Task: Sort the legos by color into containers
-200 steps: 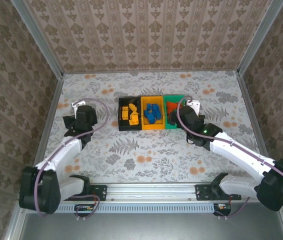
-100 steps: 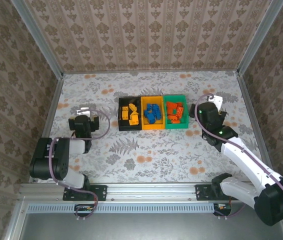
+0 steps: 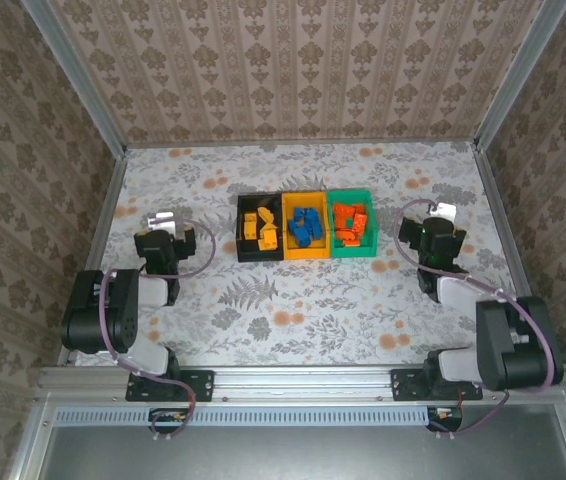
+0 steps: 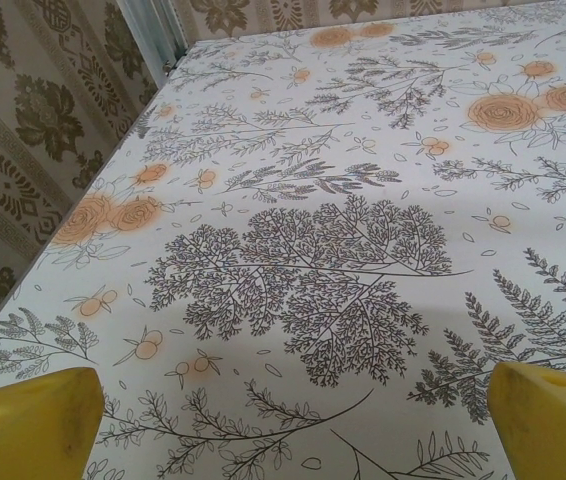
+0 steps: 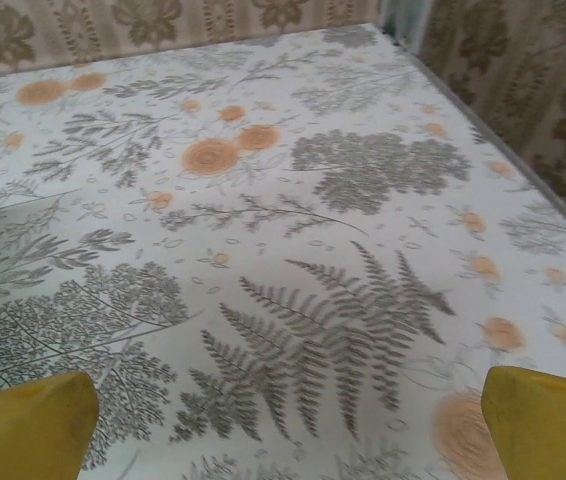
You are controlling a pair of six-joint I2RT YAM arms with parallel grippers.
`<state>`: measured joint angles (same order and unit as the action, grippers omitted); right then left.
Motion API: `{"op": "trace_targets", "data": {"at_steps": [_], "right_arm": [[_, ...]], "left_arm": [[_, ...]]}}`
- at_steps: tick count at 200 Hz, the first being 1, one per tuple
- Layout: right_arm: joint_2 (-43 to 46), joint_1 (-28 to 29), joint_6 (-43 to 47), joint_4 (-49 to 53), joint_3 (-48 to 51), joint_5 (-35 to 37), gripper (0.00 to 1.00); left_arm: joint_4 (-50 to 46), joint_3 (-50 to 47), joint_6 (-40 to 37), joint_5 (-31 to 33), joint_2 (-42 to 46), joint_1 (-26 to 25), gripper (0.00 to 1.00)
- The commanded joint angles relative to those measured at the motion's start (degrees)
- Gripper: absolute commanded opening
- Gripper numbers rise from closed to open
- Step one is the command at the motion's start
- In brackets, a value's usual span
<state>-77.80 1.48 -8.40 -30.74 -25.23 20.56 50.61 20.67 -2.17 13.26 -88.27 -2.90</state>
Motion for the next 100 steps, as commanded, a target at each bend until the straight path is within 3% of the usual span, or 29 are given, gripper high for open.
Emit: {"op": "trace_targets", "data": {"at_steps": [1,46,62,74,100], "right_arm": [[-5.86,-0.42,1.93,-11.16,-0.11,-4.47,1.0],[-7.56,0.2,4.13,-12.54,-0.04,-8.81,1.0],[-11.52,0.54,5.32,-26.23,4.52,-9.08,1.0],[-9.15,0.66,3.4,-19.82,3.45,-5.93,1.0],[-10.1,0.99,3.95,-21.65,3.41,-5.2,1.0]], "left_arm": [[1.6,1.13,0.94,-1.03,-0.06,0.04,1.0],[1.58,1.13,0.87,-0.94,0.01,-0.07,1.0],[1.59,1.14,0.85,-0.95,0.0,-0.05,1.0],[1.6,1.13,0.85,-0.93,-0.02,-0.05,1.0],[1.52,1.18,0.85,-0.95,-0.03,-0.09,1.0]]}}
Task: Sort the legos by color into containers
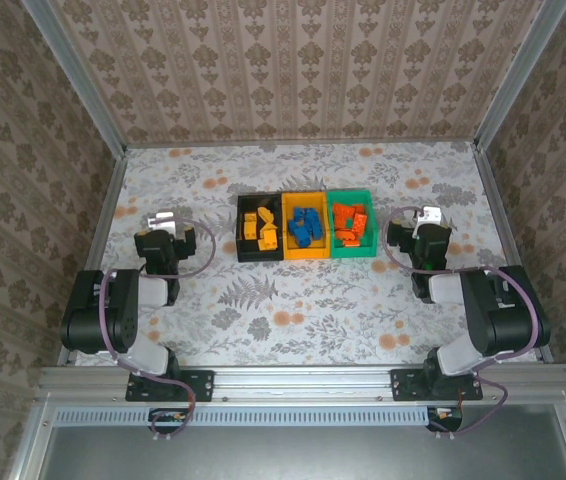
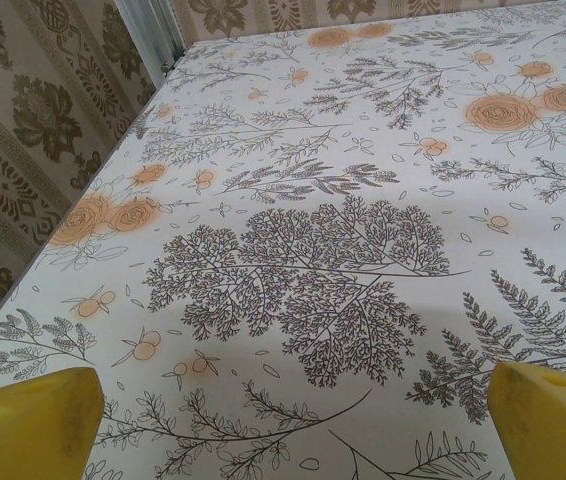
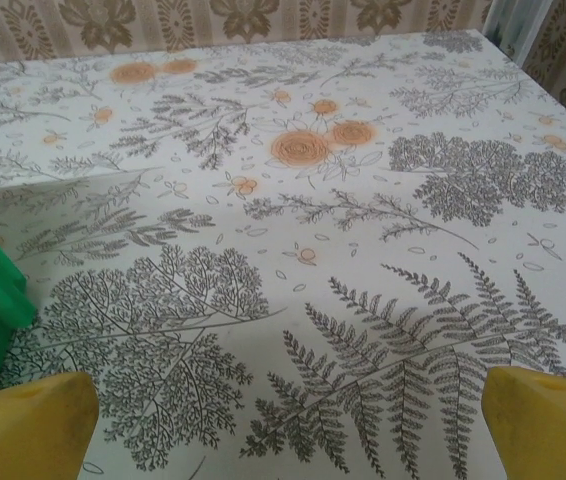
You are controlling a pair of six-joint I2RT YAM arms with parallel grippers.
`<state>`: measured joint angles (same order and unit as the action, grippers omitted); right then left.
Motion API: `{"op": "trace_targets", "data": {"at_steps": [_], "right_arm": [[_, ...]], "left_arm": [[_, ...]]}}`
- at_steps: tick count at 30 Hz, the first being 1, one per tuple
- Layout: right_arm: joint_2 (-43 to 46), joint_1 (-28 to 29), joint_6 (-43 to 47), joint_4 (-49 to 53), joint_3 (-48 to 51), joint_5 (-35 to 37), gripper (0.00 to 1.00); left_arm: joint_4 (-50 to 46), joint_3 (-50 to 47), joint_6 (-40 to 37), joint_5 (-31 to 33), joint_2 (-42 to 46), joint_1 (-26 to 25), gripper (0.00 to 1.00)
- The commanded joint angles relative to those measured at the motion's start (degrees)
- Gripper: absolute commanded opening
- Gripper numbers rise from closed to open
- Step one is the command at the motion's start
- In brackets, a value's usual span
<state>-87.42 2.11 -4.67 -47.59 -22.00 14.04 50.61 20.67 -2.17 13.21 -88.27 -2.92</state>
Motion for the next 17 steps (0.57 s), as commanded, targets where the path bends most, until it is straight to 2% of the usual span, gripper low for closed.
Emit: {"op": "trace_targets", "data": {"at_steps": [1,17], "right_arm": [[-0.52,0.35,0.24,-4.88,0.23,1.33,1.0],[-0.21,0.53,0.27,-4.42,0.3,1.54,1.0]], "left_arm": [[1.56,1.15,0.86,-0.91,-0.04,-0.07,1.0],[1.44,1.32,0.77,-0.74,-0.12,-0.15,1.0]]}}
